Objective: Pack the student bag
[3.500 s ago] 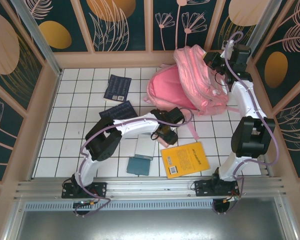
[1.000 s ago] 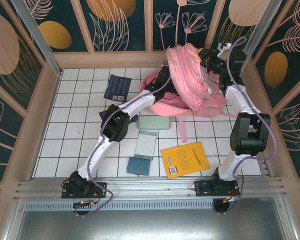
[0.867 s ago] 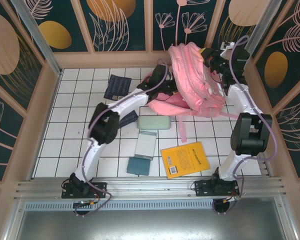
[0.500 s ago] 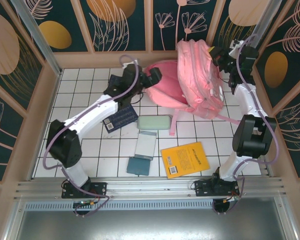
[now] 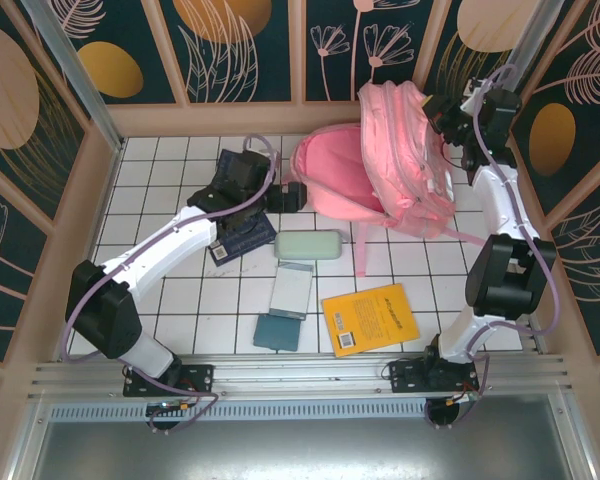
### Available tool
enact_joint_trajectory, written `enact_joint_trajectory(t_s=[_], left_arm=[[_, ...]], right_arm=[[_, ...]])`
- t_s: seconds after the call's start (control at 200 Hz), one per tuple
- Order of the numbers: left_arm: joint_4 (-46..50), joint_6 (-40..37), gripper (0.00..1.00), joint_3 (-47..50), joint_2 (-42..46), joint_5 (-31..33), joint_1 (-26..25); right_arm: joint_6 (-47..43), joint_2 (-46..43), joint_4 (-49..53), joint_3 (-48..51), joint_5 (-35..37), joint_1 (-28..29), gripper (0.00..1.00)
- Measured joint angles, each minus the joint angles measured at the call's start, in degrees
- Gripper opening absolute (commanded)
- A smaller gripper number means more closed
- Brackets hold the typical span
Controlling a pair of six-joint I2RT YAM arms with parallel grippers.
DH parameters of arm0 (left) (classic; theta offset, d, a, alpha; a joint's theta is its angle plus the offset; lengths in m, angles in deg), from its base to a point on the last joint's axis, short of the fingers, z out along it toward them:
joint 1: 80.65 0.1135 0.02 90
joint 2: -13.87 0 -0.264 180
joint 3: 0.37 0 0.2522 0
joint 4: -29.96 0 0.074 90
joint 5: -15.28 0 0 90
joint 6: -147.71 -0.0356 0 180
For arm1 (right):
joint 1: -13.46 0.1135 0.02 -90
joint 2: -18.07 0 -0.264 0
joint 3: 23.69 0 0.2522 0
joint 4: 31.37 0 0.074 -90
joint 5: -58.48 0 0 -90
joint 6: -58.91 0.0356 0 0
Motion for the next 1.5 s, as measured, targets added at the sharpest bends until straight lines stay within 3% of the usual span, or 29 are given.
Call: enact_joint_trajectory(t_s=[0.385,0.831,1.136,1.336,1.496], left_arm=[[7.56,-14.40,0.99,-0.74,-14.73,11.93,-11.93],[10.03,-21.90,0.99,-9.57,-24.74,9.94,-11.91],[10.03,-21.40,0.99,-16.63,-31.39,8.20,-11.82],[8.98,-14.10,0.99,-19.21,-34.23,3.78,-8.31],[4.72,-6.95,0.88,-18.36,-34.23,-1.68,-3.52]], right_arm=[[-0.85,-2.40,2.67,0.48,1.77,-5.68,0.00],[3.21,-2.64,-2.23,4.20,0.42,-8.81,0.00],[5.57,-2.64,-4.13,4.87,-0.79,-8.81,0.00],[5.84,-2.64,-4.68,5.14,-1.27,-8.81,0.00],[6.32,-2.64,-4.70,5.18,-1.44,-8.63,0.00]])
